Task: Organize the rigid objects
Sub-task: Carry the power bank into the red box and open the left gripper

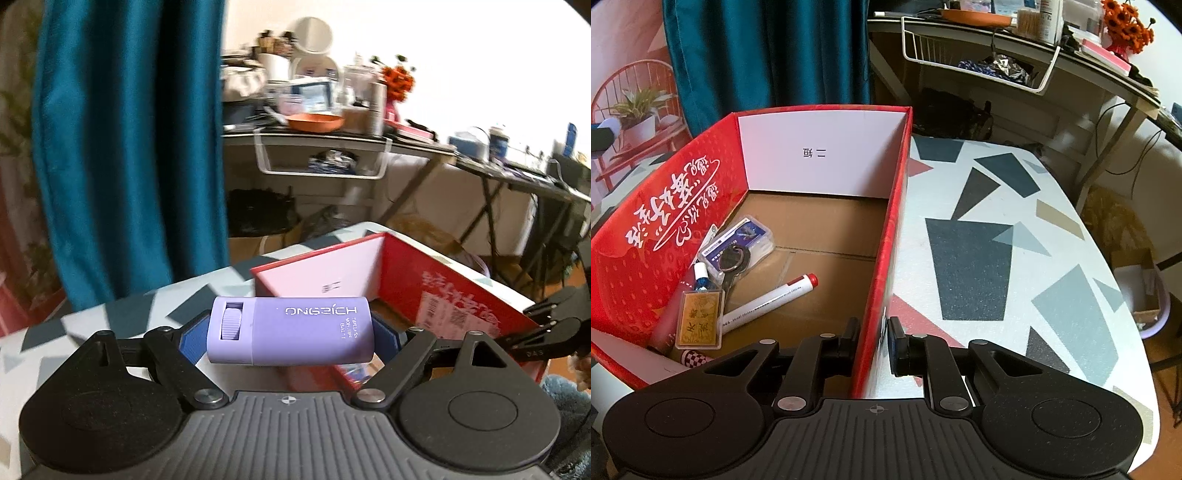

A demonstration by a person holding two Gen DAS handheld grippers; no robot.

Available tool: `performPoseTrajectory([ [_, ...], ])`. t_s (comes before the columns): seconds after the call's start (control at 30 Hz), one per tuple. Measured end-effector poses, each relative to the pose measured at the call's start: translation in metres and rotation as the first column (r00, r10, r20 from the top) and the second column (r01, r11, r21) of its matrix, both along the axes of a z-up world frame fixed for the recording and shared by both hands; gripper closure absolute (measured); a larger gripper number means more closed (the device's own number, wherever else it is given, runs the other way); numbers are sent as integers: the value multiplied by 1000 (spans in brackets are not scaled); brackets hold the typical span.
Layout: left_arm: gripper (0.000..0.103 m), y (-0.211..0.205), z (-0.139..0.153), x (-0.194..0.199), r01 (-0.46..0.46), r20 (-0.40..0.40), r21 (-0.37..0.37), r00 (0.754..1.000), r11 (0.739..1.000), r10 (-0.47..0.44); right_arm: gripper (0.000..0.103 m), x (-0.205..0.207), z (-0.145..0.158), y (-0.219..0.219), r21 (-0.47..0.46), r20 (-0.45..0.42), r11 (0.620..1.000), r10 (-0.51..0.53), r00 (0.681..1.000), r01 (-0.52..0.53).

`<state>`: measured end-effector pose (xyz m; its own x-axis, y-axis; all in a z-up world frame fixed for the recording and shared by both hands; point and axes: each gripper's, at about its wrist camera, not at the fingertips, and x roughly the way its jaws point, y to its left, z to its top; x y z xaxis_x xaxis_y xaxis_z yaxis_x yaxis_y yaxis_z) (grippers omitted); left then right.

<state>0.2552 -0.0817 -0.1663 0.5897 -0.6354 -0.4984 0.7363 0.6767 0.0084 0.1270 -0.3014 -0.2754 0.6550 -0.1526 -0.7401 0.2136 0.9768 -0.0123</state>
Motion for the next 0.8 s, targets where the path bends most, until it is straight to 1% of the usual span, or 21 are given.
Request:
performPoseTrajectory([
  [0.1,15,-21,1,-3,59,10,13,998,998,-59,89,0,0,0,3,3,1000,2,1000,-2],
  [0.17,15,-35,-3,-3,110,11,46,994,993,-110,88,0,0,0,5,4,1000,4,1000,-4],
  [0.27,15,-59,-14,-3,172,-1,122,985,977,-173,88,-1,-1,-1,6,6,1000,7,1000,-7],
  [0.37,15,-73,-27,-2,217,-23,166,976,962,-216,88,-1,-1,-1,8,10,1000,8,1000,-8],
  [0.5,15,-87,-40,-7,263,-28,230,964,937,-264,88,-2,-1,-1,9,12,1000,11,1000,-11],
  [0.6,15,-95,-49,-9,279,-52,270,960,922,-275,88,-2,-1,0,9,11,1000,13,1000,-13],
  [0.67,15,-97,-54,-8,274,-61,292,961,916,-269,88,-2,-2,-1,11,12,1000,13,1000,-13],
  [0.77,15,-97,-61,-11,279,-80,300,960,912,-267,88,-2,-1,0,11,12,1000,13,1000,-13],
  [0.8,18,-98,-62,-12,284,-86,303,959,910,-271,88,-2,-1,0,11,11,1000,12,1000,-13],
])
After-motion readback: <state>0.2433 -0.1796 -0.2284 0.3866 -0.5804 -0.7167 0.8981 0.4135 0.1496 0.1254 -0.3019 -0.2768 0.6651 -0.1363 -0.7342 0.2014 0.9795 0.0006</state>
